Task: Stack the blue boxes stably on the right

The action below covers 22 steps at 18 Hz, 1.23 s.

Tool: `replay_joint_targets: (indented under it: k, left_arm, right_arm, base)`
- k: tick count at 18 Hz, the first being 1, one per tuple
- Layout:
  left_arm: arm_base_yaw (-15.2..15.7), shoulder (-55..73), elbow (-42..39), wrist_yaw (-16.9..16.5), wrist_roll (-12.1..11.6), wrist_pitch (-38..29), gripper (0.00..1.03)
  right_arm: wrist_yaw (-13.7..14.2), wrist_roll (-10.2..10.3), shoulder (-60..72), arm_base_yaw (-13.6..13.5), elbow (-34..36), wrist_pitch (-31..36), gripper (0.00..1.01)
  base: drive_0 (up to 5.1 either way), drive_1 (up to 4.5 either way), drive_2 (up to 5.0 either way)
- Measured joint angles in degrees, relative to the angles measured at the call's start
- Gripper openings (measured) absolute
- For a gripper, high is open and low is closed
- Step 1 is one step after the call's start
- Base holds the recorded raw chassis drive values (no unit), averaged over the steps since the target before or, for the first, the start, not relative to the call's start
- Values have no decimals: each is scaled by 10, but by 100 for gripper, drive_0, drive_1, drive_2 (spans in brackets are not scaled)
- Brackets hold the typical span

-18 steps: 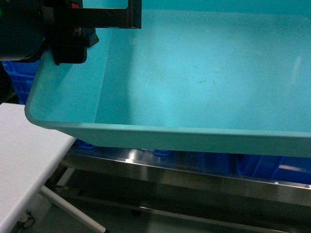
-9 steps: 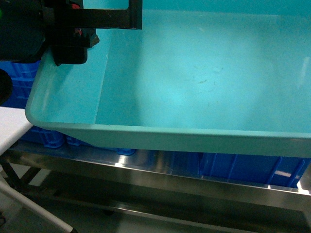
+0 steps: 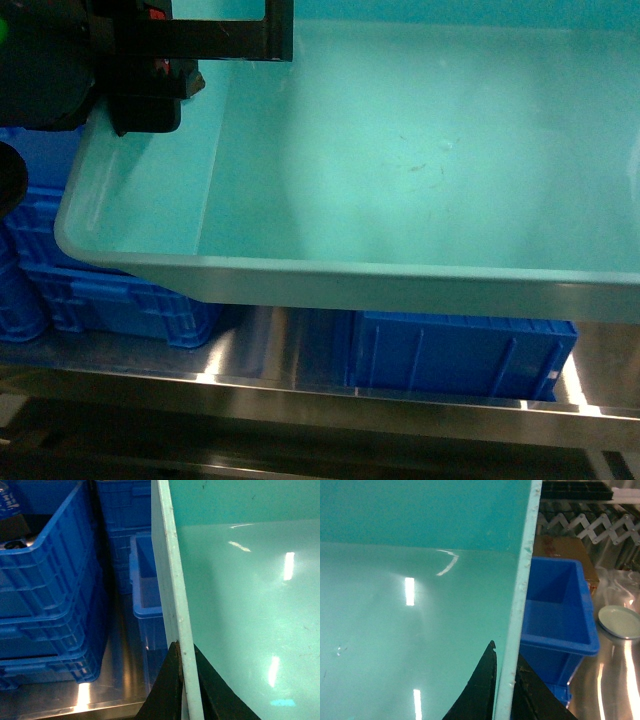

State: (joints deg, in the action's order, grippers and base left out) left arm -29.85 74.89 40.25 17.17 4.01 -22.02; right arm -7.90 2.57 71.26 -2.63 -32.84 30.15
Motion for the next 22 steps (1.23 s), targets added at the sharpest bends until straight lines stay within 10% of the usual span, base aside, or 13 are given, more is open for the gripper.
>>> replay_joint_targets:
  k: [4,22]
  left_arm:
    - [-1,0,0,-1,0,0,2]
    - [0,-3,0,0,0,1,2]
  right_arm:
    - [0,0,-1,0,0,-2,7]
    - [0,0,-1,0,1,0,7]
  base:
    - [453,-406,-51]
    - [0,368,-368]
